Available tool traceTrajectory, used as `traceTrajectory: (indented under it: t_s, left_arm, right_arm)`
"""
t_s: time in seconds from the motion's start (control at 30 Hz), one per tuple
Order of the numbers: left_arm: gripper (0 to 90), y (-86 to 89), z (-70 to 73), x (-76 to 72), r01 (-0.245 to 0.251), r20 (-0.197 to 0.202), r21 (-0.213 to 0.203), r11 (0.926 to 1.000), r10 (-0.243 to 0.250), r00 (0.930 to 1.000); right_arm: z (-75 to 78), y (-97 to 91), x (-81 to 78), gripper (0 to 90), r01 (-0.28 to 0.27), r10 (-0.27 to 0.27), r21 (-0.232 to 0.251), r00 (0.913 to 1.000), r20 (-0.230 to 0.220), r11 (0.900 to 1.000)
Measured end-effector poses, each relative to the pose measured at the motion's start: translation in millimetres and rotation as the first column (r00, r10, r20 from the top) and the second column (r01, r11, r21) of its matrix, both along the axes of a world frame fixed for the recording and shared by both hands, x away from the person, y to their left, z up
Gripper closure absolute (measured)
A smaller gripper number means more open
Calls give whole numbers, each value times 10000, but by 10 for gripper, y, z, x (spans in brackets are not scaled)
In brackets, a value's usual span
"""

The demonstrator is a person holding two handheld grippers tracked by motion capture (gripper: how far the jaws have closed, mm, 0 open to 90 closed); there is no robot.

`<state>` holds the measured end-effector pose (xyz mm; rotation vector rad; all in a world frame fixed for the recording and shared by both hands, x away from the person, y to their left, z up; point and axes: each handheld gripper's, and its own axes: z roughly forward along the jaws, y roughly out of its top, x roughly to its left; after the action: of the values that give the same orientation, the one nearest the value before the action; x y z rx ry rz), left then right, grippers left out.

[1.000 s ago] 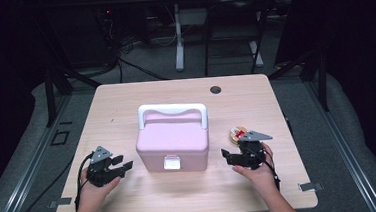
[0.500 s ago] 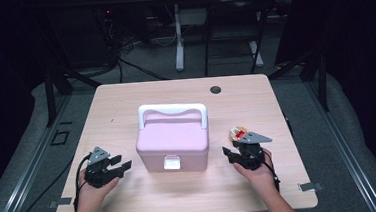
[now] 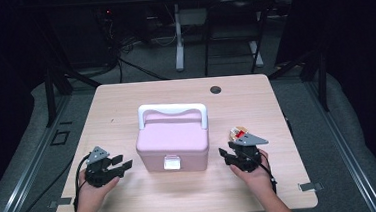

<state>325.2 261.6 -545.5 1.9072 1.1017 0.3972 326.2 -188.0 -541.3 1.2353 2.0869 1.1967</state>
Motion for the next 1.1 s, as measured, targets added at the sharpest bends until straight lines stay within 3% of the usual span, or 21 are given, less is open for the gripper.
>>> traceTrajectory:
  t_s: [0.1, 0.27, 0.33, 0.47, 0.6, 0.63, 0.7, 0.83, 0.9, 1.1]
  left_arm:
    - [552, -7, 28, 45, -211, -129, -110, 9997, 209, 9997]
    - [572, -69, 201, 163, -476, -366, -123, 9988, 472, 9982]
    - [611, -94, 271, 210, -565, -399, 75, 9984, 567, 9976]
    - [652, -118, 330, 317, -907, -568, 32, 9959, 908, 9943]
    - [651, -169, 302, 358, -924, -212, 88, 9957, 926, 9955]
    - [651, -185, 255, 360, -834, -165, -132, 9964, 832, 9964]
    - [648, -198, 226, 368, -728, -172, -127, 9973, 726, 9972]
    - [639, -265, 170, 384, -283, -88, -14, 9996, 283, 9996]
    - [629, -294, 155, 382, -47, -130, -24, 10000, 47, 9999]
    - [653, -352, 109, 361, 41, 88, 199, 9998, -43, 10000]
  right_arm:
    - [27, 85, -4, 529, -162, 163, 38, 9998, -84, 9999]
    - [130, 148, 14, 536, -207, 206, -152, 9998, -51, 9997]
    - [187, 163, 22, 541, -186, 187, -132, 9998, 36, 9997]
    - [260, 167, 89, 559, 89, -89, 27, 9999, -66, 10000]
    - [255, 161, 173, 575, 364, -350, 527, 9990, -267, 9979]
    - [209, 163, 190, 575, 468, -458, 562, 9987, -202, 9973]
    - [144, 164, 204, 574, 539, -519, 790, 9983, -265, 9954]
    - [88, 192, 223, 573, 442, -402, 868, 9981, -477, 9952]
    - [76, 212, 211, 573, 349, -322, 824, 9989, -341, 9960]
    - [49, 266, 186, 567, 228, -213, 683, 9995, -230, 9974]
